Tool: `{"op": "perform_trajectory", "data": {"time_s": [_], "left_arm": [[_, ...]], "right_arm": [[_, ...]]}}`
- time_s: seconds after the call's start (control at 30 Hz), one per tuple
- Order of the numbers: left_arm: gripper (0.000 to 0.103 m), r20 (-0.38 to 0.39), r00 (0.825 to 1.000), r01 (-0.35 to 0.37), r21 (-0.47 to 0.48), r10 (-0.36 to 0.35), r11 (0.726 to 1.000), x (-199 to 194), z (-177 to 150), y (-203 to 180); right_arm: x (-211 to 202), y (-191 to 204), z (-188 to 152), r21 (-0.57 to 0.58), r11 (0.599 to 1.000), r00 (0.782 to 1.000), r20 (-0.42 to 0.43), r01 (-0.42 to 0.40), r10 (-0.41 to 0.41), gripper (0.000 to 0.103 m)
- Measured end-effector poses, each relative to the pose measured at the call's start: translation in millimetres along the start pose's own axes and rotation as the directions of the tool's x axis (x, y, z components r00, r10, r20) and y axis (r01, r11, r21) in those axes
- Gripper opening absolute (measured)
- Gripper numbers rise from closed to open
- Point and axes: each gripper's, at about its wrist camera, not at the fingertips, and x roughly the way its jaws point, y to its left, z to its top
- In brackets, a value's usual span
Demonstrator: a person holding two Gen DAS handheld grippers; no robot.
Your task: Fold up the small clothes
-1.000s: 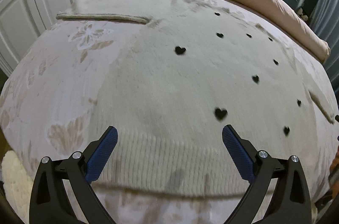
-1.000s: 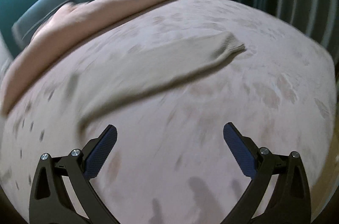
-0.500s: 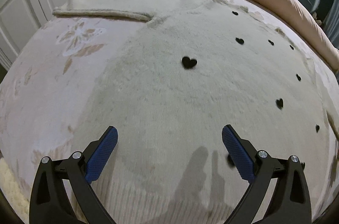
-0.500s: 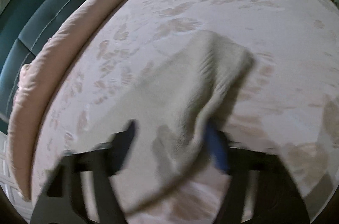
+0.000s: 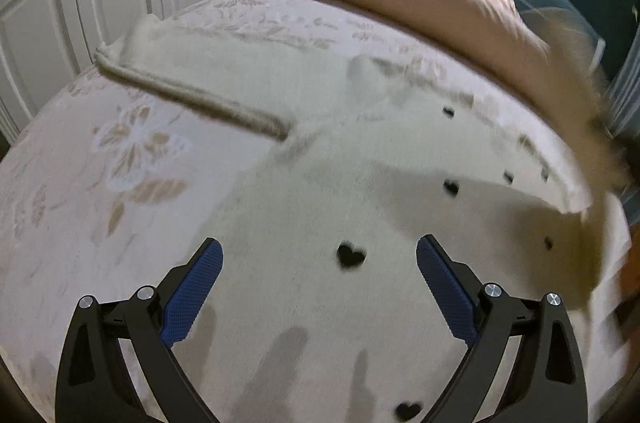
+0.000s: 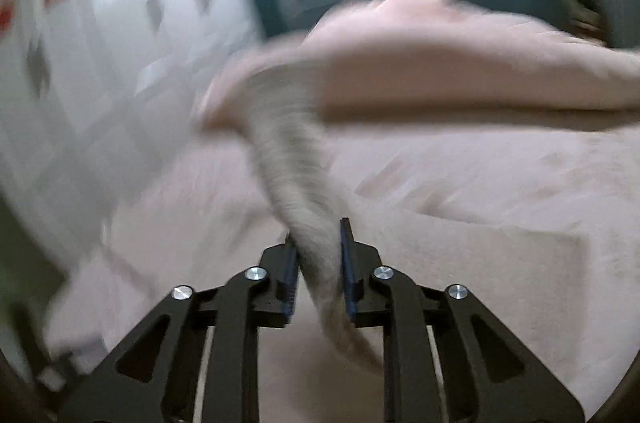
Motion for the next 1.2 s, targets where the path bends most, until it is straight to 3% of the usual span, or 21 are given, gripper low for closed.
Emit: {"op": "perform_trajectory", "data": {"time_s": [0.1,0.17,0.23,0.27,0.37,0.47,0.53,0.7,0.77,0.8,0.87,0.9,0.97,1.0,1.07,1.1,1.13,1.17,1.2], "left_arm": [[0.095,-0.031,0.998,0.044,-0.02,-0.045,0.999,12.6,13.9,-1.9],[0.096,-0.061,0.994,0.084,-0.029,-0.086,0.996,24.3,21.0,-3.4],[0.096,-0.105,0.984,0.137,-0.068,-0.144,0.988,41.5,28.2,-4.3],[0.096,-0.123,0.978,0.159,-0.094,-0.17,0.983,49.5,30.5,-4.9],[0.096,-0.17,0.949,0.23,-0.198,-0.264,0.953,76.2,36.6,-11.2],[0.096,-0.176,0.928,0.278,-0.265,-0.329,0.924,89.8,41.4,-20.6],[0.096,-0.159,0.906,0.33,-0.315,-0.392,0.89,94.1,44.8,-28.0],[0.096,-0.152,0.87,0.358,-0.457,-0.468,0.814,120.1,58.0,-35.2],[0.09,-0.148,0.874,0.344,-0.484,-0.462,0.805,125.2,62.3,-35.3],[0.081,-0.138,0.88,0.344,-0.474,-0.455,0.81,125.5,67.3,-38.3],[0.041,-0.126,0.892,0.353,-0.405,-0.434,0.843,122.1,77.7,-47.4],[0.032,-0.114,0.893,0.371,-0.36,-0.435,0.856,119.0,84.0,-54.5],[0.009,-0.071,0.885,0.426,-0.276,-0.46,0.862,107.3,100.1,-68.9],[0.005,-0.045,0.883,0.445,-0.243,-0.468,0.862,101.1,107.4,-73.9],[0.003,0.025,0.876,0.478,-0.175,-0.482,0.86,82.0,120.6,-82.3],[0.003,0.07,0.868,0.496,-0.132,-0.491,0.858,70.2,127.9,-85.4],[0.003,0.102,0.867,0.497,-0.102,-0.488,0.862,62.5,130.1,-86.4],[0.003,0.132,0.872,0.484,-0.074,-0.472,0.872,58.4,130.9,-86.5],[0.003,0.141,0.888,0.449,-0.052,-0.439,0.892,61.9,128.2,-85.0]], "right_arm": [[49.6,34.3,-53.1,-0.039,0.999,0.987,-0.158,0.012,-0.018,0.027],[50.8,29.9,-73.6,0.004,1.0,0.982,-0.184,0.03,-0.029,0.031],[28.9,10.6,-85.7,0.123,0.992,0.986,-0.167,0.02,0.0,0.044],[15.3,0.4,-89.7,0.17,0.985,0.989,-0.149,0.027,-0.002,0.046],[-27.6,-44.9,-100.0,0.292,0.952,0.992,-0.102,0.095,-0.067,0.059],[-62.8,-94.5,-115.9,0.411,0.9,0.989,-0.093,0.147,-0.119,0.061],[-74.7,-121.4,-126.3,0.484,0.86,0.986,-0.102,0.162,-0.128,0.061],[-80.2,-146.6,-139.1,0.57,0.812,0.992,-0.074,0.123,-0.098,0.063],[-75.0,-148.5,-140.0,0.6,0.793,0.995,-0.056,0.104,-0.088,0.067],[-76.2,-154.6,-141.2,0.623,0.776,0.995,-0.047,0.099,-0.089,0.068],[-72.3,-160.8,-137.0,0.66,0.747,0.996,-0.03,0.083,-0.084,0.068],[-68.2,-161.6,-135.1,0.671,0.738,0.996,-0.022,0.076,-0.082,0.068],[-66.2,-165.4,-129.3,0.681,0.731,0.997,-0.002,0.054,-0.072,0.038],[-67.1,-166.1,-123.2,0.678,0.734,0.998,0.02,0.032,-0.061,0.011],[-82.8,-165.2,-114.7,0.68,0.732,0.991,0.12,-0.037,-0.061,0.007],[-97.4,-163.4,-111.4,0.674,0.731,0.975,0.214,-0.104,-0.058,0.007],[-102.6,-162.1,-111.4,0.669,0.735,0.968,0.24,-0.112,-0.071,0.007],[-104.4,-161.0,-112.6,0.663,0.744,0.966,0.237,-0.086,-0.099,0.007],[-93.4,-161.7,-117.2,0.653,0.758,0.978,0.154,0.005,-0.139,0.007]]}}
